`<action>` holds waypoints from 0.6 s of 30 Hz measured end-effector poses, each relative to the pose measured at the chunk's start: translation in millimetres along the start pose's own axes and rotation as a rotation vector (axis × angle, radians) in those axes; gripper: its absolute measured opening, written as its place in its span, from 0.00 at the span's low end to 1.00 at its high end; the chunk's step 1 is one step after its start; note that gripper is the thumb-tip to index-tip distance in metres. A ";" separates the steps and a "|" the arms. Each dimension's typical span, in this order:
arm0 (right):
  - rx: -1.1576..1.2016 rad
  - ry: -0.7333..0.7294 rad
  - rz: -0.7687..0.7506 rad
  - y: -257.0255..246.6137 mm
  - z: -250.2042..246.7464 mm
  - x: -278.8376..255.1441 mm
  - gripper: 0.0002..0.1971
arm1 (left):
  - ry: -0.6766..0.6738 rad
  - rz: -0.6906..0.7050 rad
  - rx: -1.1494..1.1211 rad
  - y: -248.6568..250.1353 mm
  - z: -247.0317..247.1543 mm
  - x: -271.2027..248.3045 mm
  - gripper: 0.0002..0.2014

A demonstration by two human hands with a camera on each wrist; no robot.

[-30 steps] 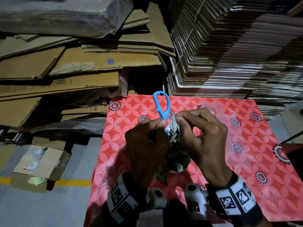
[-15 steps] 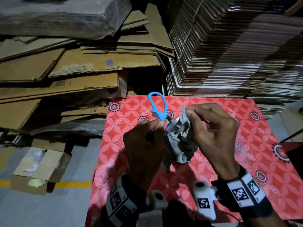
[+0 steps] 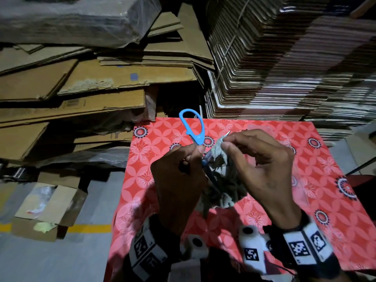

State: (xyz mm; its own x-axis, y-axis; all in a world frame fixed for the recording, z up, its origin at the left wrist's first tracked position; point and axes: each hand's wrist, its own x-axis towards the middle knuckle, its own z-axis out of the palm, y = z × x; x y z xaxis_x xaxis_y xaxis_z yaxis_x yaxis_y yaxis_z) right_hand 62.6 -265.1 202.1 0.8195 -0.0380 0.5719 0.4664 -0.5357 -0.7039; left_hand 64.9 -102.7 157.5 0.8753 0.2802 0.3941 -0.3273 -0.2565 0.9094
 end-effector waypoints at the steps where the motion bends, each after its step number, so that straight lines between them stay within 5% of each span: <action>1: -0.034 -0.005 -0.021 0.4 5.1 -2.6 0.04 | -0.001 -0.005 -0.003 1.0 -0.2 0.6 0.20; 8: -0.127 -0.155 -0.138 -8.9 25.5 -25.1 0.04 | -0.007 0.053 0.123 4.2 -4.5 1.4 0.21; 13: -0.179 -0.012 -0.072 1.6 16.3 -9.6 0.05 | -0.025 0.067 0.160 3.9 -1.9 1.9 0.22; 18: -0.199 -0.130 -0.148 -5.7 22.1 -22.8 0.04 | -0.047 0.046 0.117 3.5 -2.2 -0.2 0.24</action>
State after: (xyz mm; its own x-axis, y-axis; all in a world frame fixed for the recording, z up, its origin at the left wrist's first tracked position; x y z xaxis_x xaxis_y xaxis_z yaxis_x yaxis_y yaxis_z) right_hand 48.6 -242.6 183.8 0.7893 0.1550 0.5942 0.5200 -0.6832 -0.5126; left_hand 62.9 -101.6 160.9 0.8770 0.2223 0.4259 -0.3262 -0.3755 0.8675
